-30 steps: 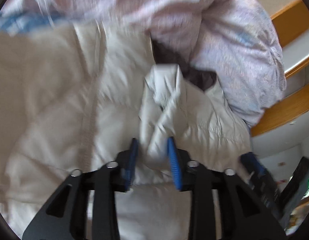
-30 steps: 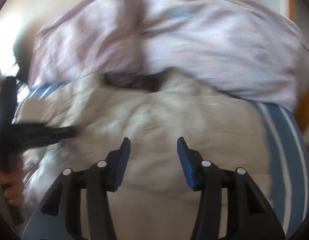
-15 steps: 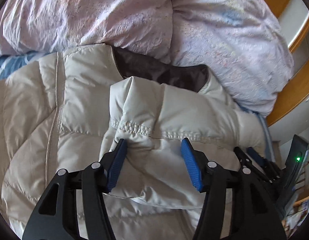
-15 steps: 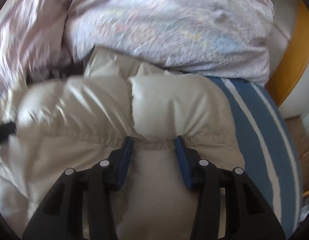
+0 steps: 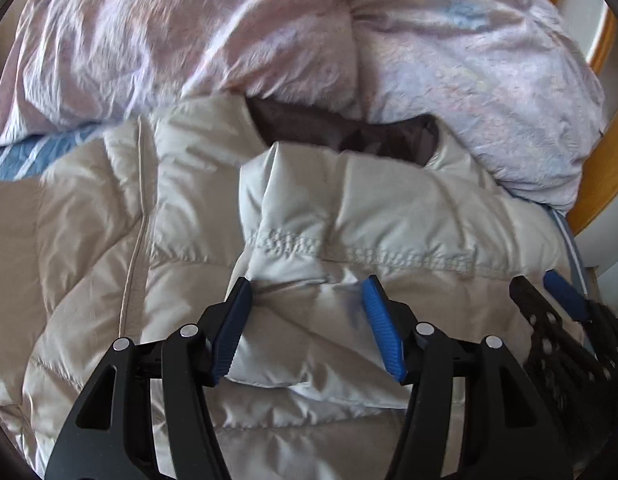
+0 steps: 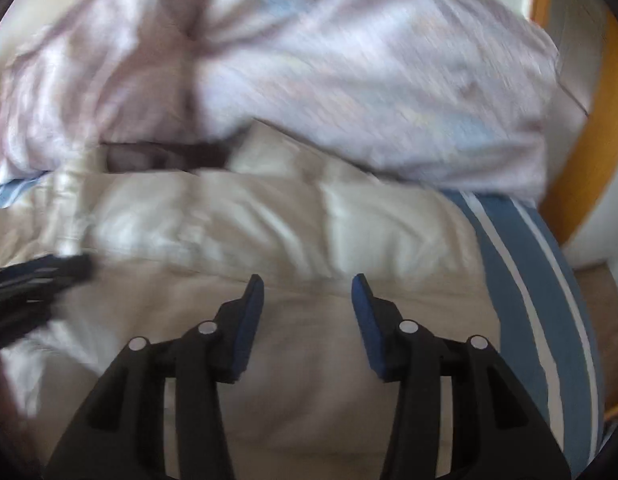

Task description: Fold large clothes

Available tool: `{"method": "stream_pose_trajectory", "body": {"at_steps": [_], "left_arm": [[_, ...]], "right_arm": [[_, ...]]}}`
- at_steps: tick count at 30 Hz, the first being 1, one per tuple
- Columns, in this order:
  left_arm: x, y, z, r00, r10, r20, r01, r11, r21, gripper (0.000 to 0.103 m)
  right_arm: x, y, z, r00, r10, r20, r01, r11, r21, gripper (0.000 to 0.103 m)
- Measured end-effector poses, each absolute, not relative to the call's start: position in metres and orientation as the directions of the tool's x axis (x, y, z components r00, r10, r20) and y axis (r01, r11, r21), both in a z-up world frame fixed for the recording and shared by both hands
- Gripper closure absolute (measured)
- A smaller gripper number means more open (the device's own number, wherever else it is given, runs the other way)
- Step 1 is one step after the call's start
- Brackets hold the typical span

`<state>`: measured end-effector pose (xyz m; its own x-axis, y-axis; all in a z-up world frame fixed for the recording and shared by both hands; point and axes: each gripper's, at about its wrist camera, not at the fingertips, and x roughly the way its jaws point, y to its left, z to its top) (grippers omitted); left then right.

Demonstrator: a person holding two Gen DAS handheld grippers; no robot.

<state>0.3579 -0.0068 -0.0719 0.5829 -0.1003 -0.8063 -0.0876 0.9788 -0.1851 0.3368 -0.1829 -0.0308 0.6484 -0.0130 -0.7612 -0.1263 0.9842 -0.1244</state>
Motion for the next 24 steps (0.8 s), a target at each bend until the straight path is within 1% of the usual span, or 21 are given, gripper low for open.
{"method": "stream_pose_trajectory", "body": {"at_steps": [2,3,5,6,9,10,12,15,19,24], "left_arm": [[0.356,-0.011,-0.076,0.587,-0.075,-0.806,-0.079,0.986,-0.150,0.044],[0.356,-0.014,-0.078,0.586,-0.063,-0.808,-0.073,0.989,-0.130,0.044],[0.357,-0.016,-0.079,0.580,-0.065,-0.812,-0.070,0.989,-0.129,0.044],[0.353,-0.012,-0.076,0.576,-0.085,-0.813,-0.070,0.986,-0.152,0.044],[0.319,0.011,-0.065,0.590,-0.177,-0.788,-0.042,0.968,-0.249,0.043],[0.309,0.019,-0.058,0.598,-0.202,-0.776,-0.032,0.961,-0.275,0.039],[0.278,0.050,-0.041,0.621,-0.258,-0.740,-0.029,0.936,-0.351,0.032],[0.244,0.093,-0.027,0.645,-0.289,-0.707,-0.069,0.900,-0.431,0.032],[0.197,0.156,-0.019,0.679,-0.263,-0.685,-0.172,0.850,-0.497,0.032],[0.127,0.237,-0.028,0.728,-0.141,-0.671,-0.370,0.742,-0.558,0.032]], "right_arm": [[0.345,-0.165,-0.053,0.575,-0.069,-0.815,-0.156,0.969,-0.192,0.050],[0.349,-0.161,-0.066,0.566,-0.095,-0.819,-0.152,0.964,-0.217,0.049],[0.349,-0.158,-0.069,0.587,-0.114,-0.802,-0.146,0.959,-0.243,0.048],[0.352,-0.159,-0.067,0.577,-0.109,-0.810,-0.148,0.961,-0.235,0.048],[0.346,-0.174,-0.054,0.560,-0.052,-0.827,-0.121,0.982,-0.144,0.047],[0.340,-0.177,-0.048,0.572,-0.032,-0.820,-0.109,0.987,-0.114,0.046],[0.327,-0.178,-0.038,0.598,-0.004,-0.801,-0.104,0.991,-0.082,0.041],[0.310,-0.172,-0.026,0.621,0.040,-0.783,-0.125,0.991,-0.049,0.036],[0.285,-0.161,-0.013,0.636,0.114,-0.764,-0.155,0.988,0.018,0.030],[0.263,-0.149,0.001,0.650,0.169,-0.741,-0.188,0.980,0.059,0.028]]}}
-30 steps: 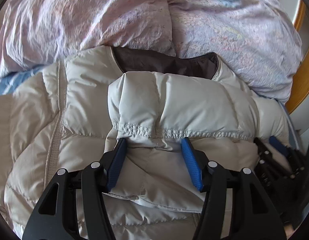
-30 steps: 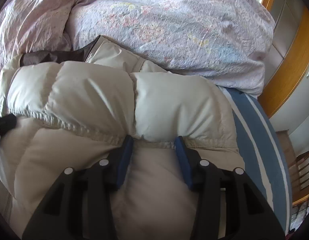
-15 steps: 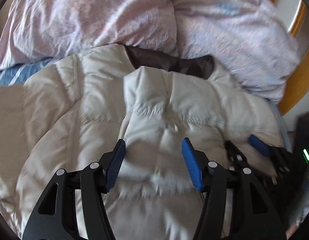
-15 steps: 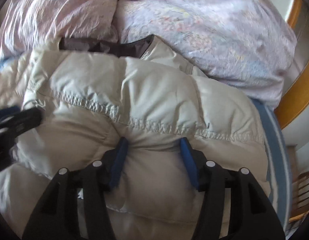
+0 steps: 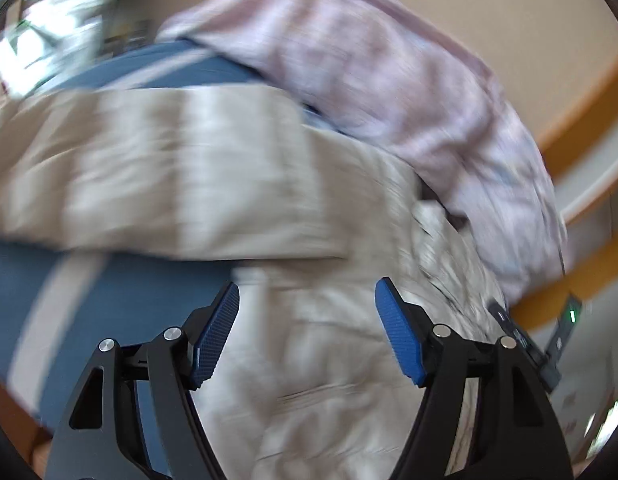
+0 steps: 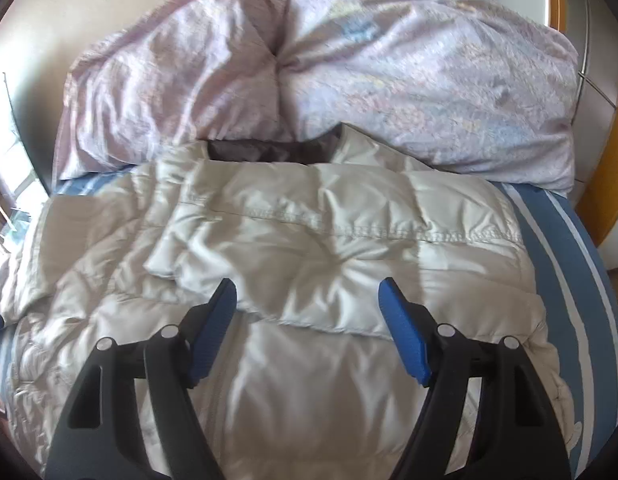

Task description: Fold large clothes

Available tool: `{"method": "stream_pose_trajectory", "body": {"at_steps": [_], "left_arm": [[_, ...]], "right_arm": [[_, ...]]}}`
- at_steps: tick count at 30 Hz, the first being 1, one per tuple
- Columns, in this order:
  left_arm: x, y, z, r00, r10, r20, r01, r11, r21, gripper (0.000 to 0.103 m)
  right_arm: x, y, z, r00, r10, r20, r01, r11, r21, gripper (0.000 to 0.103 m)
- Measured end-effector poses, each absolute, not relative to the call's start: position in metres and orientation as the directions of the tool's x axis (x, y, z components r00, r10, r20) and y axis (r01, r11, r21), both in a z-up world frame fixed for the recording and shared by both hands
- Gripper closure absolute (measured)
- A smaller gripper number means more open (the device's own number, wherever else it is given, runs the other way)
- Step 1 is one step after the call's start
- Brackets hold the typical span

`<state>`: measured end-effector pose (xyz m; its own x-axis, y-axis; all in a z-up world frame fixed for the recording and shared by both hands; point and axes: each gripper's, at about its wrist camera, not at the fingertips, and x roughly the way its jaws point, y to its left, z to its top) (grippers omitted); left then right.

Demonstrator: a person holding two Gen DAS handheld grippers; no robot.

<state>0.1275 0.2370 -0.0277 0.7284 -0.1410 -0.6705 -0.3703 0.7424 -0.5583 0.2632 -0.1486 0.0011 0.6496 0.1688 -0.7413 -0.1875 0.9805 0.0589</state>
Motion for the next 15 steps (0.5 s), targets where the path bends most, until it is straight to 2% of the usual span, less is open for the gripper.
{"method": "stream_pose_trajectory", "body": {"at_steps": [4,8,12,15], "left_arm": [[0.081,0.299,-0.048,0.739,-0.035,-0.673,-0.539,0.569,-0.621,0.032],[0.056,0.344,-0.064,0.739,0.046,-0.672,-0.633,0.389,-0.669,0.035],[0.043,0.371,-0.080,0.732,0.091,-0.675,-0.675,0.226,-0.702,0.041],[0.042,0.382,-0.087,0.758,0.104,-0.644,-0.652,0.148,-0.743,0.049]], "right_arm": [[0.255,-0.143,0.008,0.638,0.217,-0.739,-0.213,0.972,0.101,0.028],[0.248,-0.141,0.014,0.639,0.238,-0.731,-0.226,0.967,0.117,0.028],[0.244,-0.145,0.018,0.644,0.236,-0.728,-0.222,0.968,0.118,0.028],[0.242,-0.154,0.021,0.652,0.226,-0.724,-0.206,0.972,0.117,0.028]]}}
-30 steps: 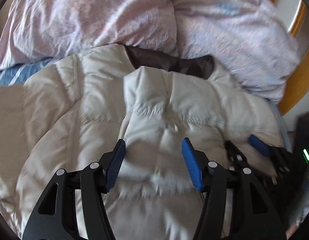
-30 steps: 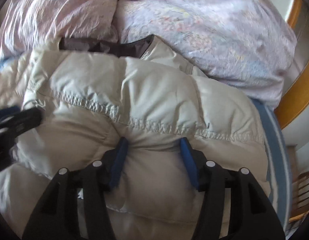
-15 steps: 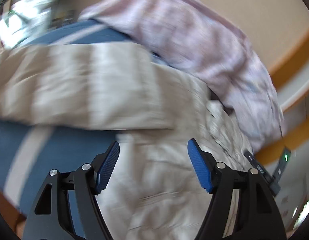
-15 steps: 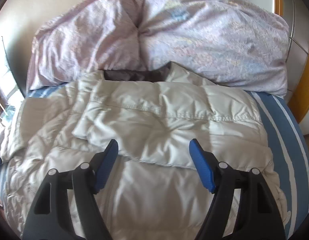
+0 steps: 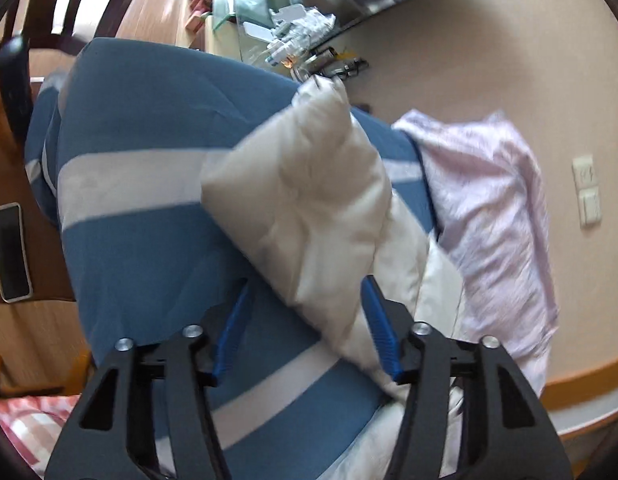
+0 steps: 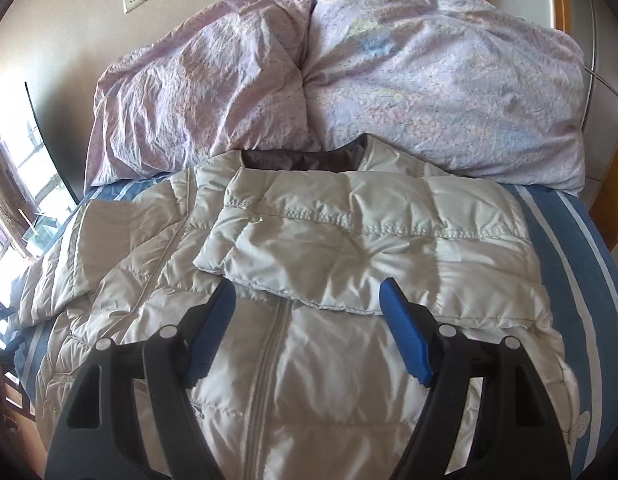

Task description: Fold large clothes

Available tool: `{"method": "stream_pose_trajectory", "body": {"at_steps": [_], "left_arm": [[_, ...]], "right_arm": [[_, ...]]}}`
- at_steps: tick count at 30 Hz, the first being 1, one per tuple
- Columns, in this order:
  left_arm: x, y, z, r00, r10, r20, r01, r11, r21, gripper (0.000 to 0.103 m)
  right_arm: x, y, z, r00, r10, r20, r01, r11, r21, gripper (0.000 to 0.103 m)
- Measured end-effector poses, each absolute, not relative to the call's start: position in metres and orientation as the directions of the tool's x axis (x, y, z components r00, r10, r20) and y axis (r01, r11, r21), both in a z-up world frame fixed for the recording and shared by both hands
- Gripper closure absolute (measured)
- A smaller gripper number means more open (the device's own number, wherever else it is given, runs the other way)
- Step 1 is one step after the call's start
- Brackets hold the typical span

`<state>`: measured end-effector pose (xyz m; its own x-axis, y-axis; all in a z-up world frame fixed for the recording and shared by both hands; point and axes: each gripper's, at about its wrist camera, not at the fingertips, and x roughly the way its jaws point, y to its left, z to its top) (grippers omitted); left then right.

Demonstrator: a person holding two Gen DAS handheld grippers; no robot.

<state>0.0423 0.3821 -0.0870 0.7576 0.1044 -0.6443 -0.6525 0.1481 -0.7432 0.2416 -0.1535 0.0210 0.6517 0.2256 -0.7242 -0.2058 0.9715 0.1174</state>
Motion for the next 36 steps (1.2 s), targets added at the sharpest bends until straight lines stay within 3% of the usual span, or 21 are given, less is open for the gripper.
{"method": "stream_pose_trajectory", "body": {"at_steps": [3,5,7,11,16,21,26,31,36], "left_arm": [[0.043,0.391,-0.092,0.777,0.129,-0.615,-0.627,0.084,-0.774,0.056],[0.036,0.398,-0.098,0.782,0.146,-0.606,-0.617,0.037,-0.786,0.068],[0.037,0.402,-0.100,0.776,0.152,-0.612,-0.621,0.019,-0.783,0.088],[0.048,0.405,-0.076,0.782,0.181,-0.596,-0.618,0.097,-0.780,0.093],[0.086,0.381,0.009,0.872,0.161,-0.463,-0.490,0.313,-0.814,0.094],[0.148,0.303,0.095,0.949,-0.023,-0.313,-0.254,0.533,-0.807,0.094],[0.211,0.199,0.127,0.919,-0.289,-0.267,-0.034,0.618,-0.785,0.094],[0.266,0.093,0.101,0.787,-0.526,-0.321,0.104,0.627,-0.772,0.094],[0.295,0.030,0.056,0.646,-0.628,-0.434,0.128,0.650,-0.749,0.092]], "right_arm": [[0.242,-0.161,0.023,0.659,0.215,-0.721,-0.190,0.975,0.116,0.028],[0.242,-0.163,0.023,0.661,0.212,-0.720,-0.189,0.975,0.114,0.028],[0.242,-0.166,0.024,0.665,0.208,-0.717,-0.189,0.976,0.108,0.028],[0.241,-0.173,0.029,0.679,0.201,-0.706,-0.184,0.978,0.102,0.028],[0.242,-0.191,0.042,0.718,0.191,-0.670,-0.154,0.981,0.114,0.028],[0.248,-0.212,0.049,0.743,0.156,-0.651,-0.088,0.987,0.136,0.026],[0.254,-0.228,0.046,0.740,0.152,-0.655,-0.048,0.984,0.174,0.026],[0.261,-0.241,0.037,0.725,0.140,-0.675,-0.012,0.982,0.190,0.026],[0.266,-0.251,0.031,0.716,0.119,-0.688,0.012,0.983,0.183,0.026]]}}
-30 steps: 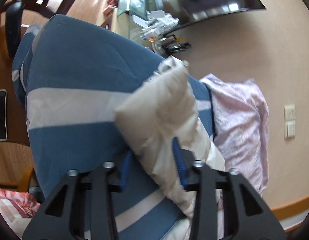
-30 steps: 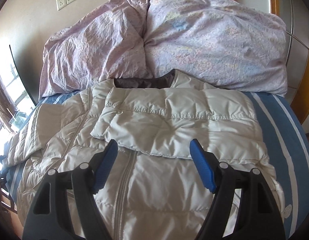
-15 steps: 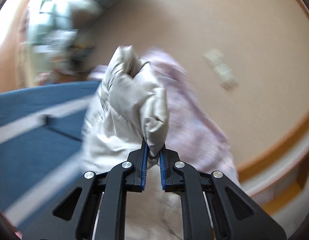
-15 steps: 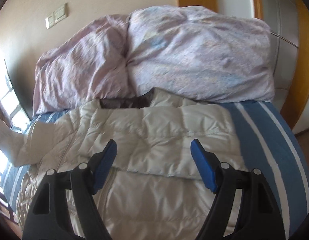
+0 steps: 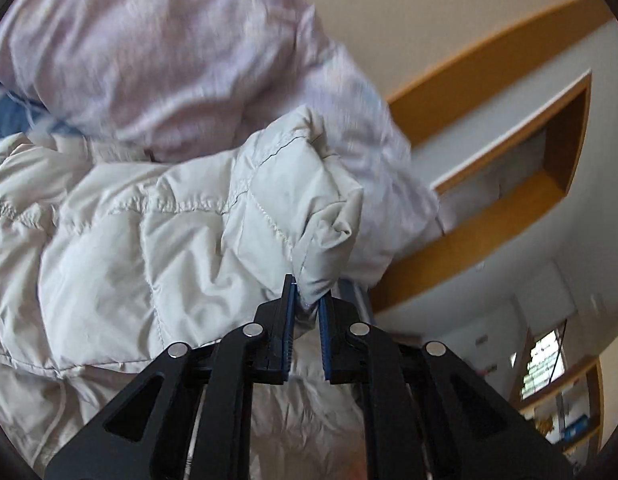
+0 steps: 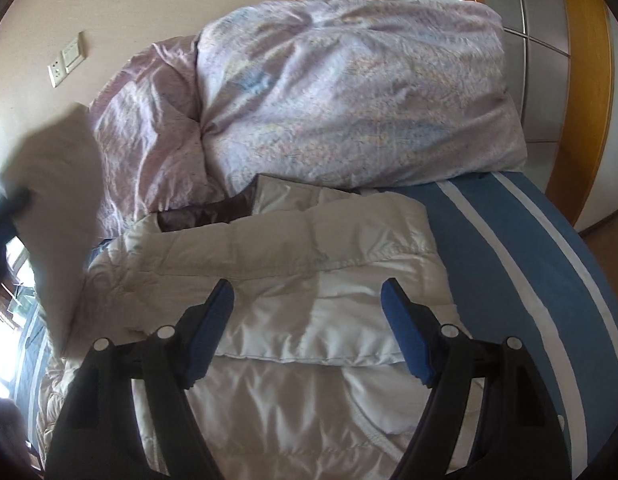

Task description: Fold large clothes

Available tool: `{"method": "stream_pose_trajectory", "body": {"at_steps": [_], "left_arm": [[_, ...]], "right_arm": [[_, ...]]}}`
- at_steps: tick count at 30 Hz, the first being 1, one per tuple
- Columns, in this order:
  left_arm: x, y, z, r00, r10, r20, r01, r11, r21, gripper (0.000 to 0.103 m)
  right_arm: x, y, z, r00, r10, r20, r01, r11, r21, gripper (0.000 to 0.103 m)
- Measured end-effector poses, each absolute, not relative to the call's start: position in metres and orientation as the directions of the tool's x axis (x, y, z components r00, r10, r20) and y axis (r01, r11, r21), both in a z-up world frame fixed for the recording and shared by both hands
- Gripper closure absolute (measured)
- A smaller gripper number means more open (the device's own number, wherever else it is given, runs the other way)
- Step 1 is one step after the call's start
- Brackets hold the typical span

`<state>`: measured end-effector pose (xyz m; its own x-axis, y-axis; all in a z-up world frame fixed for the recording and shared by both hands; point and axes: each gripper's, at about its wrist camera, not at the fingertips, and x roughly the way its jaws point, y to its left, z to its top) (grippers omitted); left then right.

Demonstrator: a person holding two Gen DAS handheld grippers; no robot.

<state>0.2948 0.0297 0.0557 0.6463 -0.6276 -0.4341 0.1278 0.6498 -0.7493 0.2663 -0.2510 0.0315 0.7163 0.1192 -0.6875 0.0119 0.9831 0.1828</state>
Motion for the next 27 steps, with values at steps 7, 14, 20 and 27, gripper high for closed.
{"method": "stream_pose_trajectory", "body": {"at_steps": [7,14,20,27], "left_arm": [[0.286,0.014,0.031,0.513,-0.712,-0.479,0.167,0.631,-0.758,0.022],[0.282,0.113,0.068,0.716,-0.372,-0.590,0.034,0.864,-0.503,0.014],[0.272,0.175,0.058,0.733,-0.172,-0.658,-0.141,0.908,-0.395,0.014],[0.275,0.179,0.052,0.742,-0.070,-0.667,-0.178,0.938,-0.296,0.014]], "right_arm": [[0.278,-0.255,0.028,0.684,0.178,-0.708,0.000,0.970,0.244,0.026],[0.316,-0.243,0.006,0.517,0.452,-0.727,-0.061,0.866,0.496,0.035],[0.349,-0.216,-0.035,0.391,0.515,-0.763,0.005,0.827,0.562,0.040],[0.345,-0.196,-0.016,0.492,0.493,-0.717,-0.079,0.846,0.527,0.088]]}}
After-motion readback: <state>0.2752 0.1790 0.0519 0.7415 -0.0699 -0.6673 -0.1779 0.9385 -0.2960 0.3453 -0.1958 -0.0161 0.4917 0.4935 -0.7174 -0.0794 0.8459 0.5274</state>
